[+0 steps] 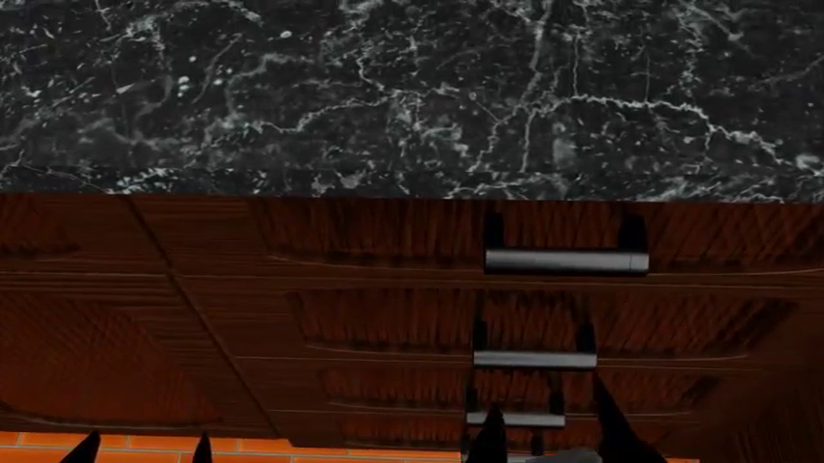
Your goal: Open the right drawer.
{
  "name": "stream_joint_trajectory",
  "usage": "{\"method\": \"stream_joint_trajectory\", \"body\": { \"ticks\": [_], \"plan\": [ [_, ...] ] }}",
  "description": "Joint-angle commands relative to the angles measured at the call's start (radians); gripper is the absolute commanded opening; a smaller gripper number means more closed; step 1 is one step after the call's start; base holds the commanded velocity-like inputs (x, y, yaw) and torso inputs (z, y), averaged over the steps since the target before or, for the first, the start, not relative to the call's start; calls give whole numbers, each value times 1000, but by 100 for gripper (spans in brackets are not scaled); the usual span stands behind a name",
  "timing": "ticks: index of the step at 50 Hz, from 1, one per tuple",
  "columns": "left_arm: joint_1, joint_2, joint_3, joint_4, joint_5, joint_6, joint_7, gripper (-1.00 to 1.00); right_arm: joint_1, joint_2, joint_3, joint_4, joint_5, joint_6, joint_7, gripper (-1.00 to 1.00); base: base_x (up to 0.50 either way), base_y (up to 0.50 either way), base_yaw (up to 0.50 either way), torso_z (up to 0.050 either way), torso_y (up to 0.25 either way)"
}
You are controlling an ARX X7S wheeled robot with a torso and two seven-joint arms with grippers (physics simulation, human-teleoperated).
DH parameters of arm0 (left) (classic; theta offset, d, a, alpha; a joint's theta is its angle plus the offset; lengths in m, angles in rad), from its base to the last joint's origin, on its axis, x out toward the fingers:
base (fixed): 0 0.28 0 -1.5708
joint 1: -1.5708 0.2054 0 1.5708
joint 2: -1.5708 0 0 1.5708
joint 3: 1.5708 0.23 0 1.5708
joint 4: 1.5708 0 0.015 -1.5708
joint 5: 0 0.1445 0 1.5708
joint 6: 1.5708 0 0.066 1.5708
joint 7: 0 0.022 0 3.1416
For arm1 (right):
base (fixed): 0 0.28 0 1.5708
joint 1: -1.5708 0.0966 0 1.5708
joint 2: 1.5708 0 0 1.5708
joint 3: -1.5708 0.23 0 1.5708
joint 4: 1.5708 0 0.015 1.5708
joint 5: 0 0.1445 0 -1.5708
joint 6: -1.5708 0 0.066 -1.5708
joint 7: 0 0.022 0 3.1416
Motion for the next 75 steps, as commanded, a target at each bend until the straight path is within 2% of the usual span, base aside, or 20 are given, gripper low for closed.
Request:
{"method": "stream_joint_trajectory", "body": {
  "ticks": [1, 6, 23, 24, 25, 26, 31, 32, 40, 41, 46, 53, 61, 75],
  "plan": [
    [0, 1, -10, -13, -29, 16, 4, 100, 76, 53, -68, -79, -181, 209, -45, 100, 0, 0, 0, 0, 0],
    [-1, 0, -10, -13, -39, 10, 3, 100, 123, 99, -140, -77, -294, 267, -87, 100, 0, 0, 0, 0, 0],
    [-2, -6, -2, -14, -44, 13, -3, 100, 124, 100, -142, -78, -293, 269, -86, 100, 0, 0, 0, 0, 0],
    [-4, -7, -1, -15, -43, 12, -4, 100, 145, 104, -199, -45, -376, 325, -108, 100, 0, 0, 0, 0, 0],
    [-4, -7, 0, -15, -43, 11, -4, 100, 145, 107, -198, -48, -369, 306, -100, 100, 0, 0, 0, 0, 0],
    [-2, -10, -1, -4, -47, 3, -7, 100, 170, 118, -266, -16, -472, 365, -135, 100, 0, 0, 0, 0, 0],
    [-3, -9, 1, -17, -47, 17, -4, 100, 191, 143, -310, 23, -503, 334, -141, 100, 0, 0, 0, 0, 0],
    [-1, -11, 2, -10, -46, 14, -6, 100, 207, 147, -346, 53, -561, 369, -167, 100, 0, 0, 0, 0, 0],
    [2, -13, 3, -8, -53, 17, -8, 100, 253, 157, -359, 80, -574, 354, -184, 100, 0, 0, 0, 0, 0],
    [1, -13, 4, -9, -51, 18, -8, 100, 267, 163, -395, 112, -637, 385, -203, 100, 0, 0, 0, 0, 0],
    [3, -16, 8, -3, -55, 14, -8, 100, 280, 165, -403, 130, -651, 389, -213, 100, 0, 0, 0, 0, 0],
    [2, -17, 12, -11, -53, 24, -9, 100, 332, 180, -495, 211, -805, 449, -295, 100, 0, 0, 0, 0, 0],
    [-3, -20, 16, -17, -54, 23, -10, 100, 389, 164, -502, 292, -824, 451, -299, 100, 0, 0, 0, 0, 0],
    [-2, -26, 24, -6, -57, 17, -17, 100, 462, 120, -447, 387, -742, 400, -230, 100, 0, 0, 0, 0, 0]
  ]
}}
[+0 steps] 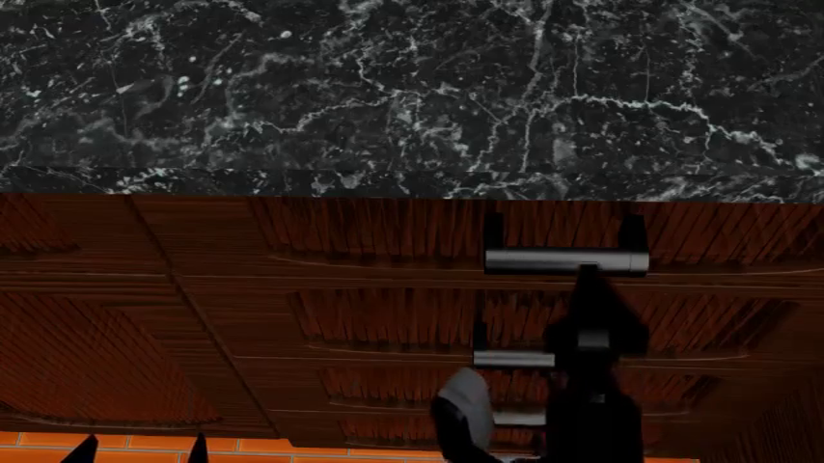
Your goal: Open the right drawer.
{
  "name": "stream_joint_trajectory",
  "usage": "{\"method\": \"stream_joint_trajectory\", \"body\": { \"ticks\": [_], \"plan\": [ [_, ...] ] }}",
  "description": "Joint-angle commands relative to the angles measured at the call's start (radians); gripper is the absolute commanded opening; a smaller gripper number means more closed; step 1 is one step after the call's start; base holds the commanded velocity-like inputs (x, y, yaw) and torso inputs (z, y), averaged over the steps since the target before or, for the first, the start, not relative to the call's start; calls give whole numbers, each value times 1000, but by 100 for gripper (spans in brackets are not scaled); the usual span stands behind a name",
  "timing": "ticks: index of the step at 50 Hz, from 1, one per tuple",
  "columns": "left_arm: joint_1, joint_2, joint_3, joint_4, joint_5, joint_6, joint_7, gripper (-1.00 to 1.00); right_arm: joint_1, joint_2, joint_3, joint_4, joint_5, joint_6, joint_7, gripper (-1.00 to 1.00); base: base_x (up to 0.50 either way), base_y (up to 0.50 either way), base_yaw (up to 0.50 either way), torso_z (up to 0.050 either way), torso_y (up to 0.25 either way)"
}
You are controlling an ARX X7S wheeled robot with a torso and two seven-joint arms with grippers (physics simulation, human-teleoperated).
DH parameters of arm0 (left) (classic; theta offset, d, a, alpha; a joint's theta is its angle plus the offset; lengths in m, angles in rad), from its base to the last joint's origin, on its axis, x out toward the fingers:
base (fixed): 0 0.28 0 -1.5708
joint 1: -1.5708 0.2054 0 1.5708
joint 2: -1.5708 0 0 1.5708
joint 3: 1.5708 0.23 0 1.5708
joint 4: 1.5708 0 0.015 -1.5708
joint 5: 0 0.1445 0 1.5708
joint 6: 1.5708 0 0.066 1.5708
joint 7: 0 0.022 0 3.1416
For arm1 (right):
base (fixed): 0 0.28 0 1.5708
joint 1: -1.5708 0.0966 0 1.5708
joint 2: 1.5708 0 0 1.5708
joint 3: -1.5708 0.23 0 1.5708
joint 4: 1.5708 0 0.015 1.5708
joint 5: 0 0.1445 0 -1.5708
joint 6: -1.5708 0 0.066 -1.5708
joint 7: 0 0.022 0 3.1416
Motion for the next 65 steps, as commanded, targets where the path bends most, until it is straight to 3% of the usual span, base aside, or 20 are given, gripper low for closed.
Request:
{"method": "stream_joint_trajectory", "body": {
  "ticks": [1, 28, 47, 64, 65],
  "plan": [
    [-1, -4, 5, -1, -3, 3, -2, 100, 64, -32, 11, 97, 19, -25, 32, 100, 0, 0, 0, 0, 0],
    [2, -13, 20, 9, -3, 4, -14, 100, 170, -88, 1, 286, 65, -104, 66, 100, 0, 0, 0, 0, 0],
    [3, -18, 25, 7, -9, 16, -18, 100, 219, -172, -4, 522, 133, -210, 173, 100, 0, 0, 0, 0, 0],
    [2, -24, 36, 12, -8, 12, -27, 100, 228, -172, 10, 554, 154, -224, 192, 100, 0, 0, 0, 0, 0],
    [2, -25, 36, 14, -9, 11, -27, 100, 229, -173, 8, 558, 154, -227, 194, -100, 0, 0, 0, 0, 0]
  ]
}}
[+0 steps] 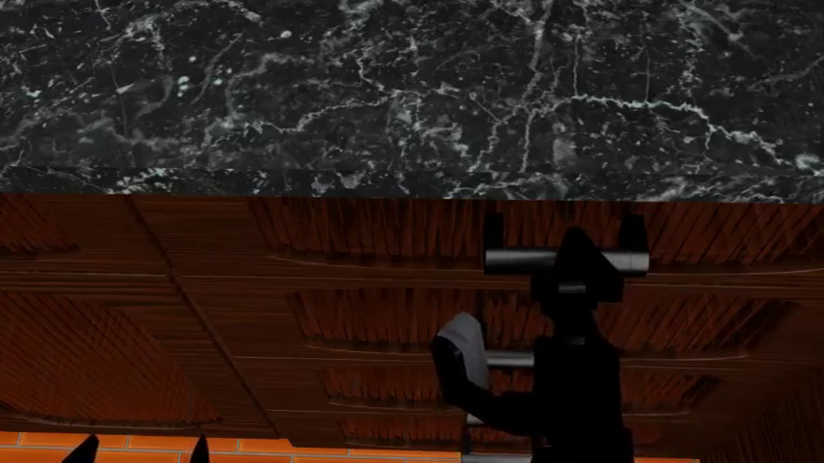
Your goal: Open the right drawer.
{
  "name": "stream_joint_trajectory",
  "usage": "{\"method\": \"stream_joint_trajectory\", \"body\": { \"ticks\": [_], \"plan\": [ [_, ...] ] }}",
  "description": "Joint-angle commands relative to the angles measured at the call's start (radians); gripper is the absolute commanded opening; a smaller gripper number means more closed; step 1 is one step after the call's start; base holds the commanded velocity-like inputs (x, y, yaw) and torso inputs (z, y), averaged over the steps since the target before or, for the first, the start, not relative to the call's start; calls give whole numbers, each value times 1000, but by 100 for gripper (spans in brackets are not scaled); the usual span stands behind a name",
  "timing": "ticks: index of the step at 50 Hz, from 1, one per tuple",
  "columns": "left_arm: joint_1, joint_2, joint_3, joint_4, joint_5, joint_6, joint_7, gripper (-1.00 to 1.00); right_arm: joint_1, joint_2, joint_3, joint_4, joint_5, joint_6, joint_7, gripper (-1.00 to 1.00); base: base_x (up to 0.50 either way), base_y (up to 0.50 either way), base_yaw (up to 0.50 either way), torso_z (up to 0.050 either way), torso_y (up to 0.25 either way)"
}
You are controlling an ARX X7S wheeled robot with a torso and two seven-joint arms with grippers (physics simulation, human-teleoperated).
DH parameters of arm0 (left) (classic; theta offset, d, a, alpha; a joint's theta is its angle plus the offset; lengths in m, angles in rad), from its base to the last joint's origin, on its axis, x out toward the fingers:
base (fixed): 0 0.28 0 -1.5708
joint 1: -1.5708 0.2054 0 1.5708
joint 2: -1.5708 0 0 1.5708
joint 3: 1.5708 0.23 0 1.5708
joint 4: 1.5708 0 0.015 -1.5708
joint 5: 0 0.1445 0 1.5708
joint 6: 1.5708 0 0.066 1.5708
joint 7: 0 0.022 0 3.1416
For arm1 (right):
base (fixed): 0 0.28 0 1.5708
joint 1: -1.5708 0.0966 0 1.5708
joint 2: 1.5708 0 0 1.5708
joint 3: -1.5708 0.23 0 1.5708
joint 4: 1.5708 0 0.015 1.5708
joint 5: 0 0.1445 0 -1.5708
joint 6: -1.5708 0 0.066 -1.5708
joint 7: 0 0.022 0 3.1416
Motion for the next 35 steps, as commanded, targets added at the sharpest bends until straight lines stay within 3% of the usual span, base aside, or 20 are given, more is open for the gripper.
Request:
{"method": "stream_joint_trajectory", "body": {
  "ticks": [1, 15, 27, 35],
  "plan": [
    [-1, -4, 6, 1, -2, -1, -4, 100, 6, -6, 4, 36, 33, -38, 17, -100, 0, 0, 0, 0, 0],
    [-3, -7, 10, -6, -7, 7, -6, 100, -9, 15, 1, -32, 21, -48, 39, -100, 2, 0, 1, 0, -1],
    [-4, -9, 13, -4, -13, 9, -10, 100, -114, 92, -26, -322, -50, 23, -49, -100, 0, 0, 1, 0, 0],
    [-4, -11, 15, -7, -17, 12, -11, 100, -152, 117, -50, -403, -100, 59, -76, -100, 0, 0, 3, 0, 0]
  ]
}}
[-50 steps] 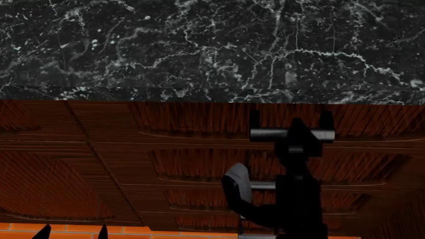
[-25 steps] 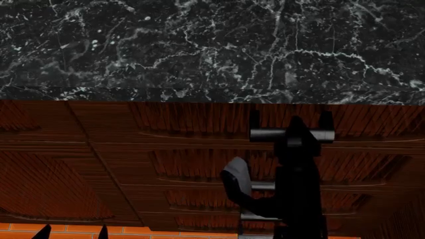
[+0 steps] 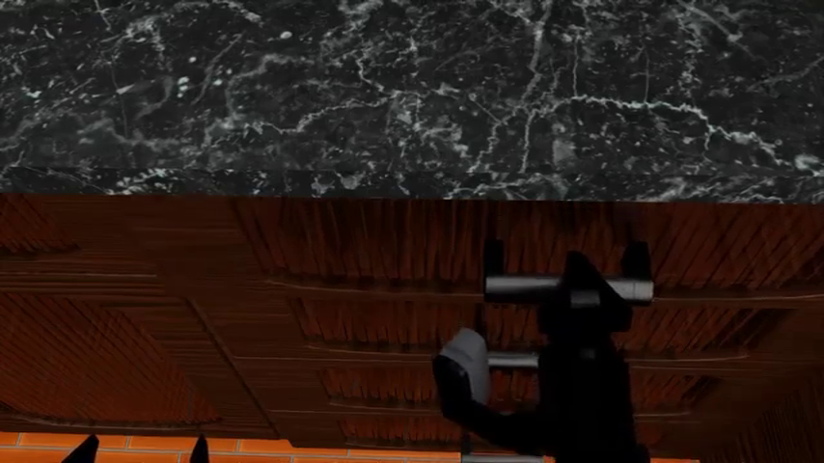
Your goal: Open the right drawer.
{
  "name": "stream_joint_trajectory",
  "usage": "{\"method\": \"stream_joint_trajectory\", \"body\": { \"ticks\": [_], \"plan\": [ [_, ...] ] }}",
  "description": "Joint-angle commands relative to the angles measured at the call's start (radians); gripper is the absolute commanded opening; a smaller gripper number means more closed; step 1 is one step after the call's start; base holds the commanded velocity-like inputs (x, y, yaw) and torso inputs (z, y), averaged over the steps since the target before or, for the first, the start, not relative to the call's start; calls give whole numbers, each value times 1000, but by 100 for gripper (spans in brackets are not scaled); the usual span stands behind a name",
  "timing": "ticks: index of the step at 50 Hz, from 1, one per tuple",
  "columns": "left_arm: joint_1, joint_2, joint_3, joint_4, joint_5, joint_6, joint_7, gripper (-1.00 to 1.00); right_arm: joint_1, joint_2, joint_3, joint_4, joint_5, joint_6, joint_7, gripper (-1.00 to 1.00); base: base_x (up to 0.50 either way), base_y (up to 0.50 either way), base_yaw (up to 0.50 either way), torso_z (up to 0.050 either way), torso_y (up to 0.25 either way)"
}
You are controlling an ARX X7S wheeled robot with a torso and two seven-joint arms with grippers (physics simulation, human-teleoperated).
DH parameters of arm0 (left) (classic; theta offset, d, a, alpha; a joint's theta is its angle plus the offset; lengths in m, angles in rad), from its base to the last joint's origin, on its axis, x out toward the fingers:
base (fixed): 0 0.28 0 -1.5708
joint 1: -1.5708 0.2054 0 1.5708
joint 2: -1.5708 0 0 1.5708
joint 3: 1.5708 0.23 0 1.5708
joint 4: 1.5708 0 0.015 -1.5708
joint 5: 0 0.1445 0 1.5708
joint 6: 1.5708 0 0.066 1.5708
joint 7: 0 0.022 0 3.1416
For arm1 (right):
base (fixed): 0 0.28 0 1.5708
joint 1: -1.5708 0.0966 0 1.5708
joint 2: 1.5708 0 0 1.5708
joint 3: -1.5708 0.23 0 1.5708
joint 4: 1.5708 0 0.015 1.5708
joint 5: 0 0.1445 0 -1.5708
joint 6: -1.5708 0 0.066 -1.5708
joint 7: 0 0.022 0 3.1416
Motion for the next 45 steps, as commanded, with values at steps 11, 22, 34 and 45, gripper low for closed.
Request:
{"method": "stream_joint_trajectory", "body": {
  "ticks": [11, 22, 34, 45],
  "plan": [
    [-1, -8, 11, 3, -8, -4, -4, 100, -167, 66, -76, -328, -133, 124, -64, -100, 0, 1, 3, 0, 0],
    [-2, -10, 12, 2, -11, 1, -7, 100, -229, 73, -74, -346, -144, 155, -39, -100, -1, 2, 3, 0, 0],
    [2, -14, 16, 11, -11, 3, -14, 100, -271, 88, -83, -426, -181, 187, -56, -100, 0, 3, 3, 0, 0],
    [1, -17, 18, 13, -18, 3, -17, 100, -291, 88, -78, -426, -184, 202, -47, -100, -69, 2, 3, 0, 2]
  ]
}}
